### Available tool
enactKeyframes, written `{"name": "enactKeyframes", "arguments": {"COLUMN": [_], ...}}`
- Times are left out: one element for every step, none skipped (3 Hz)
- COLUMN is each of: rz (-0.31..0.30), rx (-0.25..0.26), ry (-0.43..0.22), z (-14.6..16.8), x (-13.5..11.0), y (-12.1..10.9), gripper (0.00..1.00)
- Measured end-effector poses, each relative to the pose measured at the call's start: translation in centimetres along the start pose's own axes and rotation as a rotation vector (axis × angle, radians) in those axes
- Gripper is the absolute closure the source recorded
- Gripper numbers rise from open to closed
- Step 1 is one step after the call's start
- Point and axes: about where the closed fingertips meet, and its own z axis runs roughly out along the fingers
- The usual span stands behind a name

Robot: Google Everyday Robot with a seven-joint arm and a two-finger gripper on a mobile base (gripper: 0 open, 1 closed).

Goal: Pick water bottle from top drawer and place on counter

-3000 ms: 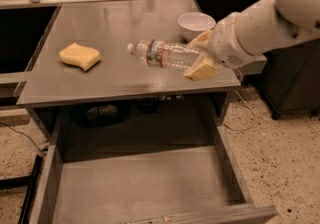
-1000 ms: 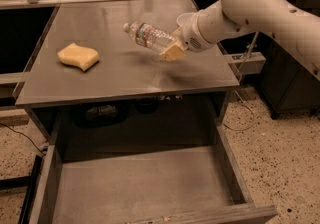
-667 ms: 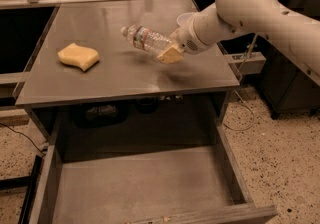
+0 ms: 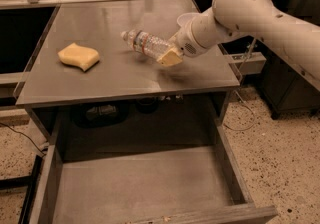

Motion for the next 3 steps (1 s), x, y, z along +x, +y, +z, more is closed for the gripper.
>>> {"name": "enactKeyframes", "arguments": {"rz": [0.0, 0.0, 0.0], "rx": [0.0, 0.0, 0.0], "ry": [0.0, 0.0, 0.0], "z": [0.0, 0.01, 0.01], "x": [0.0, 0.0, 0.0], "y": [0.0, 0.0, 0.0], "gripper": [0.81, 0.58, 0.36]}}
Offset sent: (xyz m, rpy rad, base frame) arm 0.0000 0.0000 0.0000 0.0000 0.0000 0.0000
